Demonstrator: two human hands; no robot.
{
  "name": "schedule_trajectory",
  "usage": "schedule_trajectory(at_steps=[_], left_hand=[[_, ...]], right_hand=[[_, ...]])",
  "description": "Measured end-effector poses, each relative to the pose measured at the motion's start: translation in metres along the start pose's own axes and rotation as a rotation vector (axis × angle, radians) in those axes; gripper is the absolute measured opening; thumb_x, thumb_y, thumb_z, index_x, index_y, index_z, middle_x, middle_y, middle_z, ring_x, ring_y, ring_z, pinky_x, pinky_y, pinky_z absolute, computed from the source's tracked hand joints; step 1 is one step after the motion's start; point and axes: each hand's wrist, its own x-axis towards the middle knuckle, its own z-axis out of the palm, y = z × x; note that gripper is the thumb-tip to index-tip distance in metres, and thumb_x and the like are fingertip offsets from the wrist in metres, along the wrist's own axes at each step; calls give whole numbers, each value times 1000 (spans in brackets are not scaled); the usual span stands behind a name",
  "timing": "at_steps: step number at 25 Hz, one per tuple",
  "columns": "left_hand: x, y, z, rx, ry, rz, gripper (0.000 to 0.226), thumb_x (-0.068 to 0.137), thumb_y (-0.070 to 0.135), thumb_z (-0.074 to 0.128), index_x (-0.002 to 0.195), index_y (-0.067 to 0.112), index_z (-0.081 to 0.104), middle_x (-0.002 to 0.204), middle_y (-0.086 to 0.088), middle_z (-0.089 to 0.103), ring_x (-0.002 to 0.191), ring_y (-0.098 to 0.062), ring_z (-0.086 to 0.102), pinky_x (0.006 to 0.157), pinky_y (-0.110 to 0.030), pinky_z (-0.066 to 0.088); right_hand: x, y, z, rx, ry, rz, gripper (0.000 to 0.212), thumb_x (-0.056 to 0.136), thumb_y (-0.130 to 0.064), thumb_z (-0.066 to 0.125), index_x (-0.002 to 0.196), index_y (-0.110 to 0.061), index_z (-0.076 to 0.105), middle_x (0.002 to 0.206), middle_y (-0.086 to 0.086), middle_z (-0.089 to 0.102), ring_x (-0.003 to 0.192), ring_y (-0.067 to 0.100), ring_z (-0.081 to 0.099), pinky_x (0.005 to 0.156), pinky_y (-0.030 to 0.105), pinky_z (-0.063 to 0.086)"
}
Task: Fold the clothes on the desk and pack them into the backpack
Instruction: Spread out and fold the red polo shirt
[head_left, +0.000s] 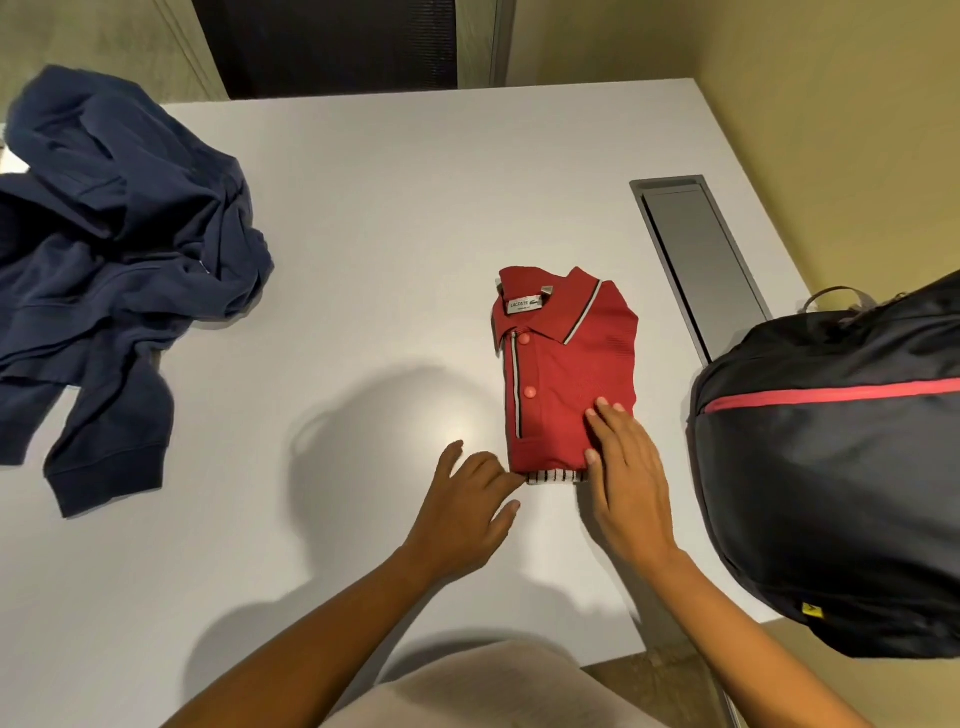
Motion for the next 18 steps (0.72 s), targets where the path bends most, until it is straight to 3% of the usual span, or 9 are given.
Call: schedule_trajectory(at_steps=[2,3,5,7,12,15,18], left_hand=[[15,11,-14,-34,208,38,15,87,27,56,95,18,66,91,5,64,90,-20,59,94,-33,34],[25,16,-18,-30,253,51,15,85,25,58,94,17,67,92,4,64,90,-20,58,90,-32,36],[44,21,-15,-20,206,36,32,87,25,56,116,16,64,117,0,62,113,-21,54,99,-32,36],[57,21,-6,6,92,24,47,91,28,50,137,16,52,144,-2,48,138,-24,37,113,-37,30],[52,4,7,44,-25,94,50,97,29,39,146,21,42,156,0,32,147,-23,22,116,-42,25],[51,3,7,19,-19,92,48,97,28,41,145,23,44,156,1,31,148,-21,19,118,-41,20],[51,2,6,15,-22,102,43,98,28,45,140,21,48,156,1,32,148,-21,16,119,-43,19]], right_hand=[[6,2,-1,7,74,168,44,100,-29,44,138,-7,48,141,10,48,128,27,44,110,43,36],[9,1,-1,30,101,259,43,100,-30,47,136,-7,47,136,12,48,122,27,45,105,43,40],[16,-2,-1,155,136,408,43,97,-25,56,134,-6,45,128,15,47,109,21,48,96,39,46],[23,-1,-3,223,163,454,43,95,-18,59,133,-5,44,122,15,49,101,15,48,87,33,47],[27,-8,2,-35,180,531,37,92,-6,55,128,-6,46,117,16,49,94,33,56,73,45,49],[41,-27,2,-87,250,390,40,85,-1,51,125,-6,53,118,16,53,103,33,50,85,44,45],[65,-36,12,-13,139,80,40,94,-11,41,132,-7,52,132,13,53,125,29,44,106,43,38]])
